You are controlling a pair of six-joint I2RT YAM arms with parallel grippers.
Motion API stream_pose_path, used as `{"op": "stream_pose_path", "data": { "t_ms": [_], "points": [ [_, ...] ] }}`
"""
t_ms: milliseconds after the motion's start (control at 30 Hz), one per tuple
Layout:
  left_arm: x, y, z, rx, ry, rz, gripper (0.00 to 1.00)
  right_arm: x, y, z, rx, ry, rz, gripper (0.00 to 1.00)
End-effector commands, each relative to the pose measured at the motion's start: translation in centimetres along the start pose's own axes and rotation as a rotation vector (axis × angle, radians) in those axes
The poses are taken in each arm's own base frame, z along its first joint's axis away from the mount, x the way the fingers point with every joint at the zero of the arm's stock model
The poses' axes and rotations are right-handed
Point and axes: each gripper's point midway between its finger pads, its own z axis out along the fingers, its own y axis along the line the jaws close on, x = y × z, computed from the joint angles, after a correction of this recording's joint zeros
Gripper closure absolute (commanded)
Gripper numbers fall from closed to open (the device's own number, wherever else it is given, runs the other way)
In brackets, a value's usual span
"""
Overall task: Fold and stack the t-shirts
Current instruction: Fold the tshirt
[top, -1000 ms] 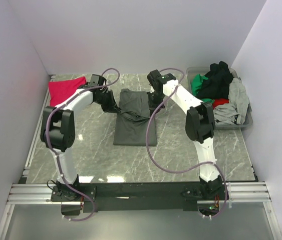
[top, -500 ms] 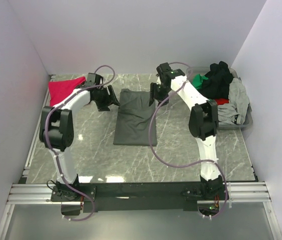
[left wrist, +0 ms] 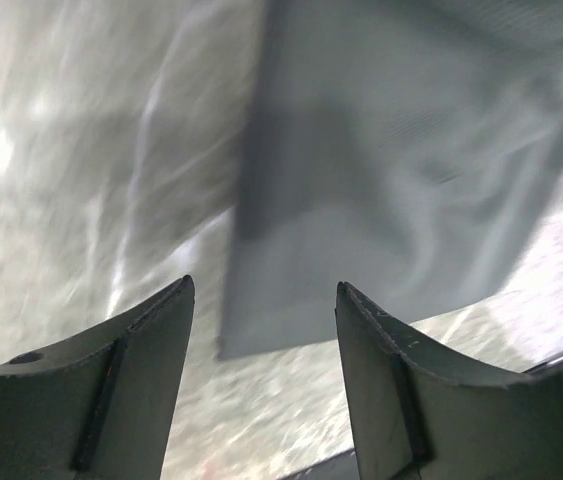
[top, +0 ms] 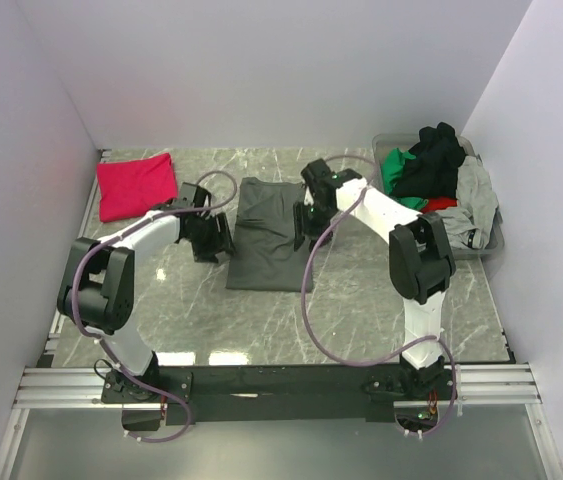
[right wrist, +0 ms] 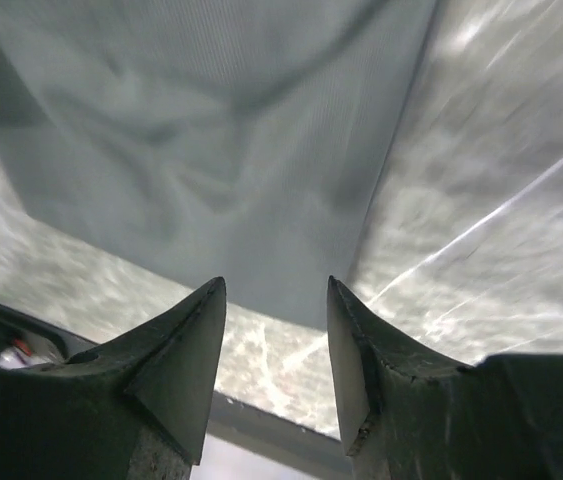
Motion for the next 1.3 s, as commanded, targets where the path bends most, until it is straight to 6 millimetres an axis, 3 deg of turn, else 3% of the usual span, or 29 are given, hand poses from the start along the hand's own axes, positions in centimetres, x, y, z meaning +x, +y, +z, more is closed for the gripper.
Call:
{"op": "stream_pose_path", "data": {
  "t_ms": [0, 233, 433, 767, 1000, 1267],
  "points": [
    [0.9, 0.6, -1.4, -0.024, -0.01, 0.016, 0.37, 1.6, 1.5, -1.0, -0.03, -0.021, -0.029, 0.48],
    [4.1, 1.7, -0.9, -0.036, 0.081, 0.024, 0.45, 6.6, 0.5, 0.7, -0.003, 0.065, -0.003, 0.52],
    [5.9, 2.5, -0.4, -0.045, 0.147, 0.032, 0.49, 8.8, -0.6, 1.8, 0.03, 0.104, 0.022, 0.56],
    [7.4, 3.3, -0.3, -0.051, 0.187, 0.045, 0.49, 9.4, -1.0, 3.5, 0.042, 0.125, 0.036, 0.58],
    [8.0, 3.1, 0.0, -0.023, 0.202, 0.056, 0.5, 11.1, -1.4, 5.0, 0.065, 0.181, 0.034, 0.62],
    [8.5, 2.9, 0.6, 0.012, 0.221, 0.072, 0.51, 11.7, -2.2, 5.3, 0.109, 0.187, 0.035, 0.65]
  ]
}}
